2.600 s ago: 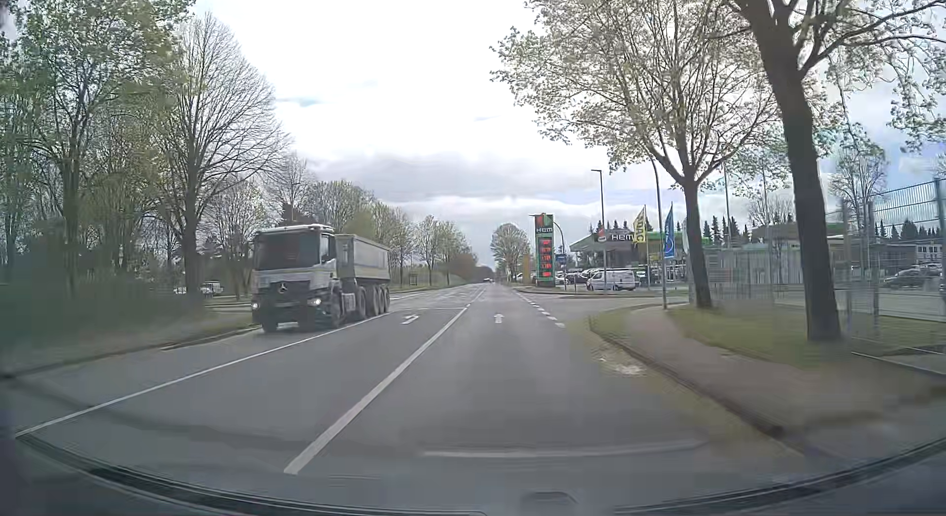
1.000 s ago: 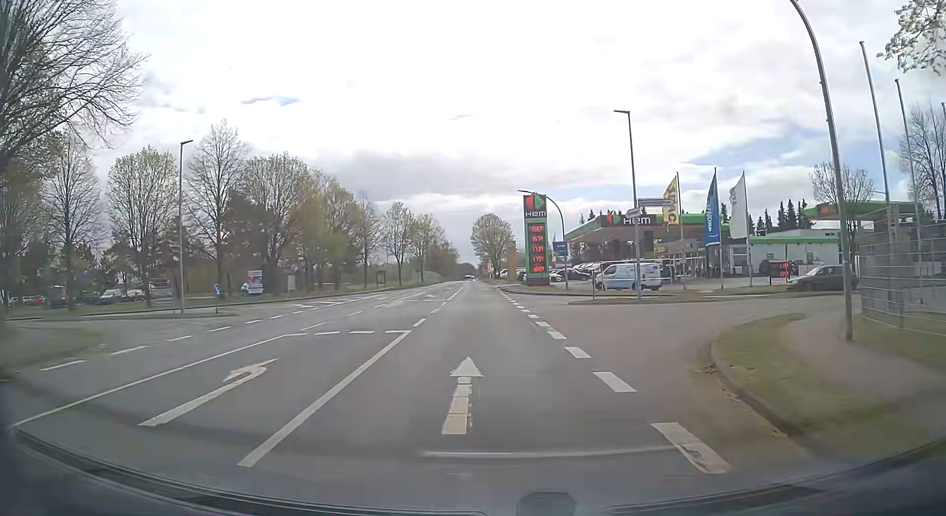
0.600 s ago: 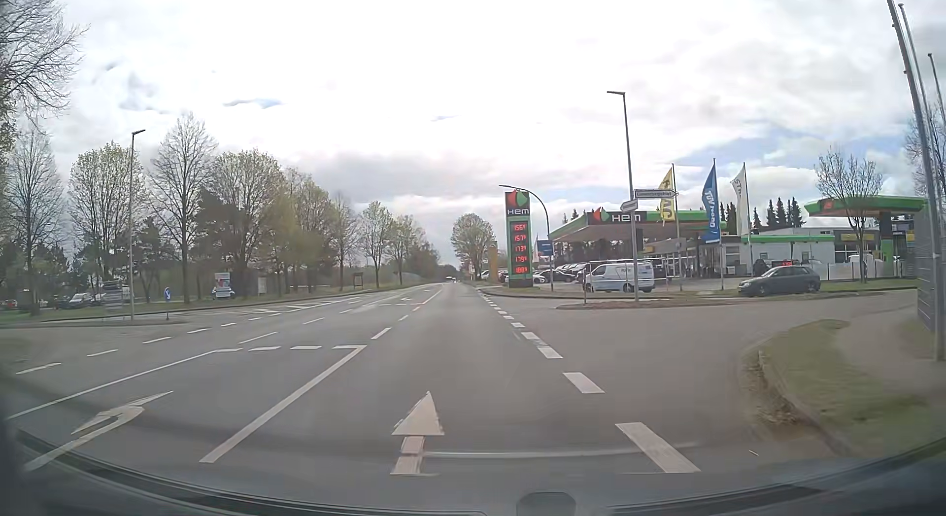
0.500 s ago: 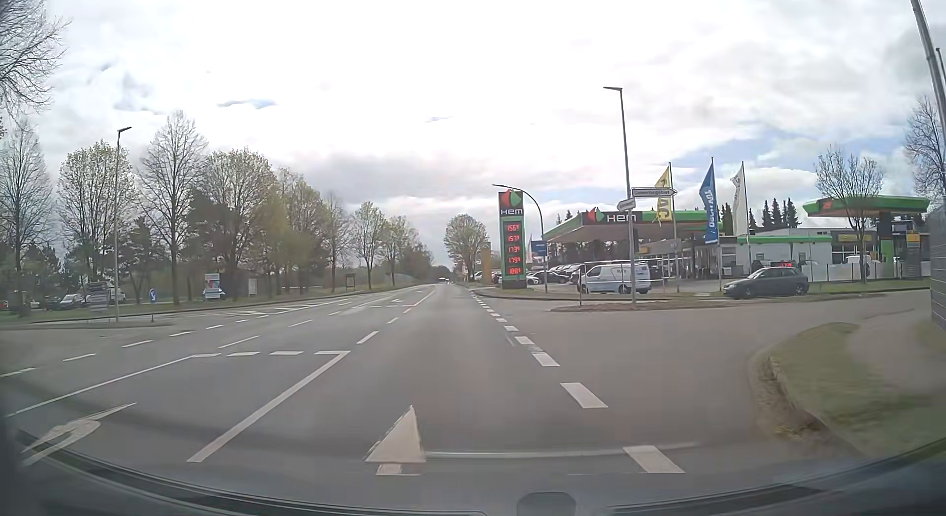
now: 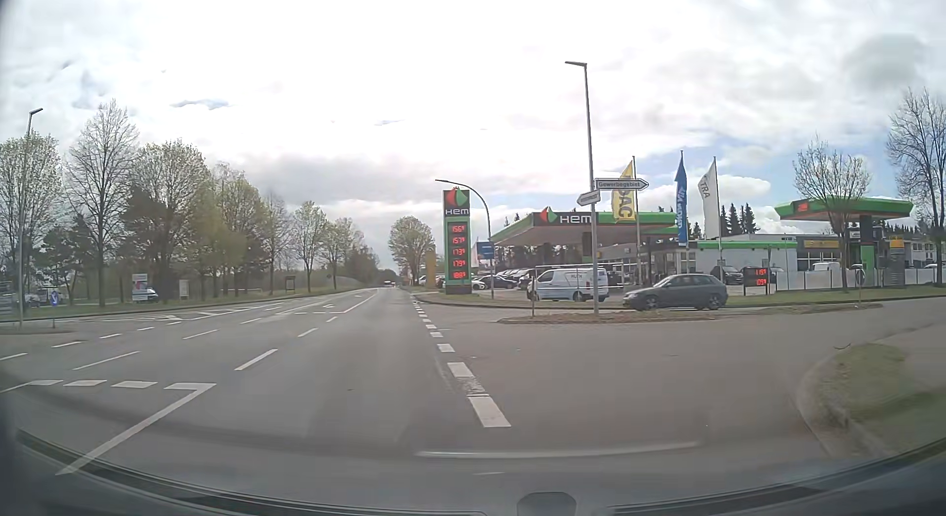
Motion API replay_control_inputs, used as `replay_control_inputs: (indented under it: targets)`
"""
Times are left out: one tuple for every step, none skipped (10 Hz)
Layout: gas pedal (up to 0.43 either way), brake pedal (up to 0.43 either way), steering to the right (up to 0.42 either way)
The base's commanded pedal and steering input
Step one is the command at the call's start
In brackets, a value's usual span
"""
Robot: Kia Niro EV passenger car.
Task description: Follow the waypoints while adhering to traffic rules and regulations
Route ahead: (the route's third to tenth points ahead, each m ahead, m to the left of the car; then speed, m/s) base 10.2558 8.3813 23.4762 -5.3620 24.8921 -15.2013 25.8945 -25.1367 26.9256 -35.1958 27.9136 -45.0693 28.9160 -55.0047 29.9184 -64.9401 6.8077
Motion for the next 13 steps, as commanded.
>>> replay_control_inputs:
  targets:
    - [0.059,0.0,0.19]
    - [0.059,0.0,0.204]
    - [0.059,0.0,0.22]
    - [0.059,0.0,0.236]
    - [0.059,0.006,0.248]
    - [0.059,0.0,0.259]
    - [0.087,0.0,0.272]
    - [0.087,0.0,0.287]
    - [0.087,0.0,0.299]
    - [0.098,0.0,0.314]
    - [0.11,0.0,0.327]
    - [0.118,0.0,0.336]
    - [0.13,0.0,0.342]
